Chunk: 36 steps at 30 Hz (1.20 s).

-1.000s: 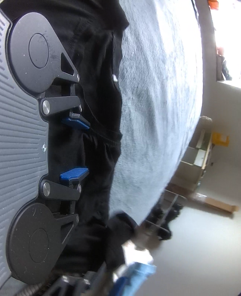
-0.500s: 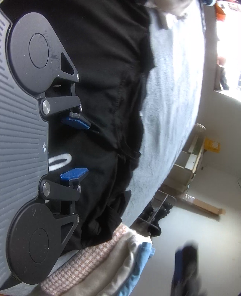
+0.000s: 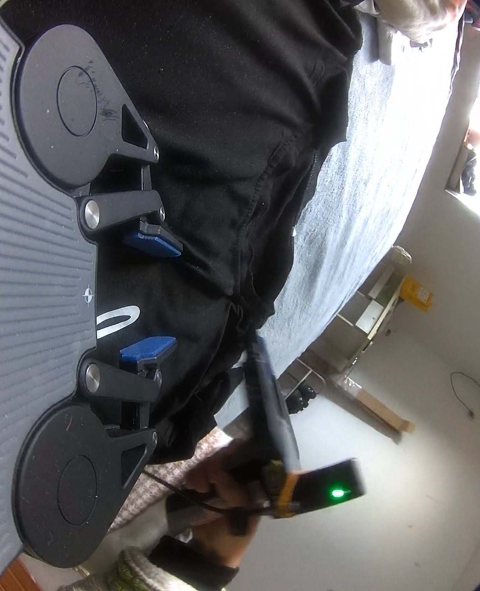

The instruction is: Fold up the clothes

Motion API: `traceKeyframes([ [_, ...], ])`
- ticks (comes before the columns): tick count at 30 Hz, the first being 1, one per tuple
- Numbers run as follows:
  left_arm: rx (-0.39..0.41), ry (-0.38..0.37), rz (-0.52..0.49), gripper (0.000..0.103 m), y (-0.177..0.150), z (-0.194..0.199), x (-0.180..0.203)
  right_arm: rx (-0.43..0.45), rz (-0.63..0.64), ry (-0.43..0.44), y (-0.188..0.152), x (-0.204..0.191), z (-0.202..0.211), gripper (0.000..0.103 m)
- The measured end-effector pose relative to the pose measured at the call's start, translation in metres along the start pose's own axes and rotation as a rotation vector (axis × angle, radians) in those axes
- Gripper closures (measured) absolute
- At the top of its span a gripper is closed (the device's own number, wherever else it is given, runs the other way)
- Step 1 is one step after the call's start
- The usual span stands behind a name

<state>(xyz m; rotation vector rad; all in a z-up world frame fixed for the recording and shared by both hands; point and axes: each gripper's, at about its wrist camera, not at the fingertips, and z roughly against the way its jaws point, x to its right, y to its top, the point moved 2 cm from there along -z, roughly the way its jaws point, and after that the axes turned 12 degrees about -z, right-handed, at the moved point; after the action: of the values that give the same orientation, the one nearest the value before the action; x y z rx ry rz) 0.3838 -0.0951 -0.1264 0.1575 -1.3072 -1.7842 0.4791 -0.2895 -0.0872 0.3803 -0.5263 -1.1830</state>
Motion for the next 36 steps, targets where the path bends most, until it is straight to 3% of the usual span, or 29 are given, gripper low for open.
traceKeyframes([
  [5,0.006,-0.015,0.014,0.054,0.000,0.001,-0.003,0.016,0.175,-0.014,-0.007,-0.024,0.006,0.081],
  [9,0.011,-0.027,0.027,0.054,-0.002,0.002,-0.006,0.010,0.220,-0.021,0.003,-0.020,0.008,0.081],
  [15,0.014,-0.036,0.033,0.054,-0.002,0.003,-0.007,0.055,-0.036,0.086,0.037,0.019,0.020,0.075],
  [20,0.016,-0.043,0.039,0.053,-0.003,0.005,-0.008,-0.006,-0.201,0.127,0.038,0.031,-0.009,0.074],
  [22,0.016,-0.044,0.039,0.053,-0.003,0.005,-0.008,-0.022,-0.189,0.146,0.033,0.026,-0.016,0.074],
  [25,0.017,-0.045,0.039,0.053,-0.003,0.005,-0.008,-0.023,-0.176,0.164,0.029,0.017,-0.021,0.063],
  [36,0.018,-0.052,0.044,0.053,-0.002,0.005,-0.009,-0.061,-0.225,0.237,0.027,0.012,-0.033,0.056],
])
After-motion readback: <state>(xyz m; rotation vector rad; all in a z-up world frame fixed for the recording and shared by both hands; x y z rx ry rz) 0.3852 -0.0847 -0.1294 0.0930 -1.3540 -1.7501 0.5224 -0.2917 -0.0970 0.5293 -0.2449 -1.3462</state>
